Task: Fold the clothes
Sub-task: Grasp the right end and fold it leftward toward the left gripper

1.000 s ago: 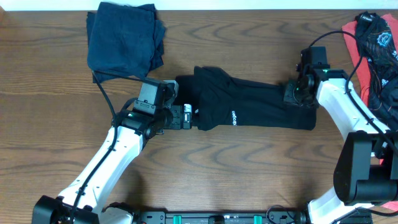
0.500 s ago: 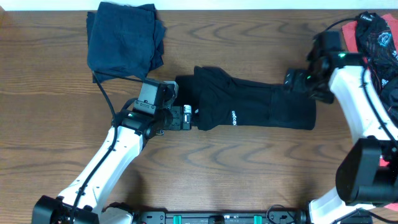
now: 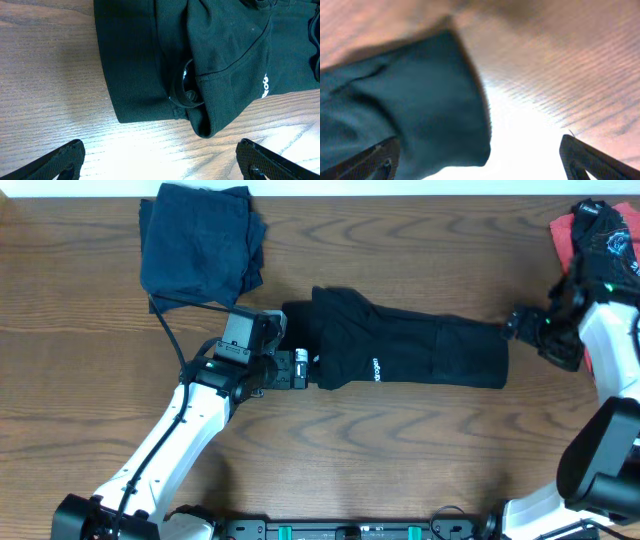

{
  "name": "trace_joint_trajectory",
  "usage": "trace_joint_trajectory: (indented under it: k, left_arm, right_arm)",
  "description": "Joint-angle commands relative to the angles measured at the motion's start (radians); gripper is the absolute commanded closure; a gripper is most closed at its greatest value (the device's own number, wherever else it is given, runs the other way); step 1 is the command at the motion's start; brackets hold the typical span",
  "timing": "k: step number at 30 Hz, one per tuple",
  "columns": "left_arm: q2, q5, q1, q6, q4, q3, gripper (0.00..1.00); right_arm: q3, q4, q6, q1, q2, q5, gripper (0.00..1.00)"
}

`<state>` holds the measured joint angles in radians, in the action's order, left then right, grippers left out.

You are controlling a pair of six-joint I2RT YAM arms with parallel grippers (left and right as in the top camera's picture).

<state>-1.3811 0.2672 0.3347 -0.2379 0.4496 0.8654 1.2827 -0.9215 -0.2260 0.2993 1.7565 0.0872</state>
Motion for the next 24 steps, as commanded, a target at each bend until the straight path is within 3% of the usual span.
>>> trace_joint_trajectory:
  k: [1, 5, 11, 24]
  left_arm:
    - [-0.004, 0.010, -0.004, 0.008, 0.006, 0.004, 0.02]
    - [-0.004, 0.010, -0.004, 0.008, 0.007, 0.004, 0.02]
    - [-0.004, 0.010, -0.004, 0.008, 0.022, 0.004, 0.02]
    - [-0.004, 0.010, -0.004, 0.008, 0.022, 0.004, 0.02]
  right_arm:
    - [-0.074, 0.052, 0.087, 0.035, -0.004, 0.148, 0.01]
    - [-0.157, 0.149, 0.120, 0.051, -0.004, 0.260, 0.01]
    - [-0.267, 0.281, 0.116, 0.051, -0.003, 0.261, 0.02]
    - [-0.285, 0.321, 0.081, 0.033, -0.003, 0.265, 0.09]
